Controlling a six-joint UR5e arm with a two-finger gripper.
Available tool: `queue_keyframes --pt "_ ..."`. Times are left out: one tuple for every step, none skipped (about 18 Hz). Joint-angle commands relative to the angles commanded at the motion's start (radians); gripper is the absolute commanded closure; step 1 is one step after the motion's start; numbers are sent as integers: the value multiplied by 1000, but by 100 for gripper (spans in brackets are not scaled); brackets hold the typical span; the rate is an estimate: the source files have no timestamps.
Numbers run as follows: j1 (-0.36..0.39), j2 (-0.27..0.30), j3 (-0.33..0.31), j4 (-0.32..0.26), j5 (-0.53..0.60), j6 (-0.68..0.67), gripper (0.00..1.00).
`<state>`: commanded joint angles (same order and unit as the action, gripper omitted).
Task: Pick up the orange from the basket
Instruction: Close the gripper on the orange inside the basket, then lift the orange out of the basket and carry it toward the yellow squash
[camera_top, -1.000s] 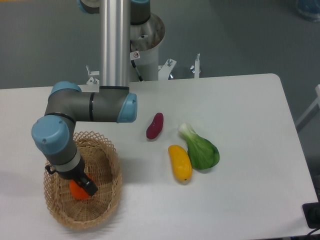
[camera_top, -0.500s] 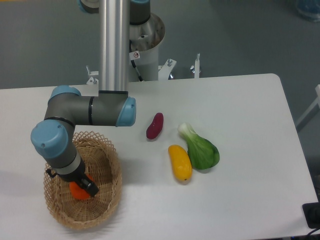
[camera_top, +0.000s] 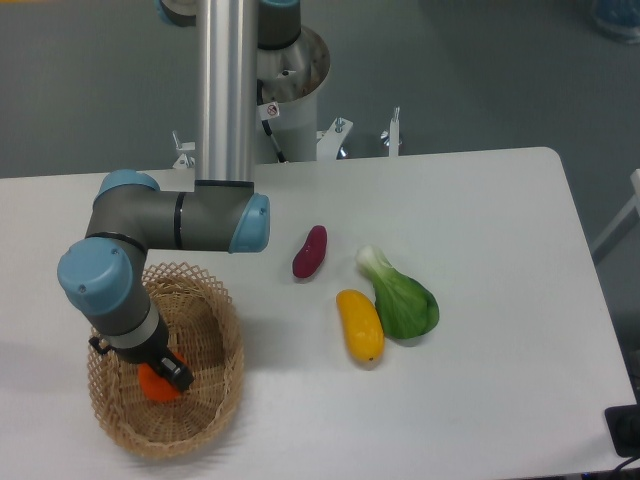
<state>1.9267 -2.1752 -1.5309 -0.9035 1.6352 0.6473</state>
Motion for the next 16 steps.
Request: queue_keyframes --pt "0 2 0 2 0 2 26" --pt "0 5 0 2 0 2 26" --pt "0 9 0 2 2 6 26" --pt "0 27 -2 5 2 11 26" --pt "2 40 2 0 -2 11 26" --pt "2 54 0 0 -2 11 26" --pt "6 69 3 -2 -9 14 26" --pt "14 86 5 -6 -12 14 26" --pt "32 103 6 -11 -17 14 26" --pt "50 119 9 -14 -18 15 25" --pt "66 133 11 -15 -26 17 25" --pt "86 152 20 -17 -53 21 25" --pt "110 167 23 -21 -66 52 25" --pt "126 179 23 -40 -66 78 25" --pt "141 192 23 -60 -66 107 25" --pt "161 205 23 -77 -67 135 25"
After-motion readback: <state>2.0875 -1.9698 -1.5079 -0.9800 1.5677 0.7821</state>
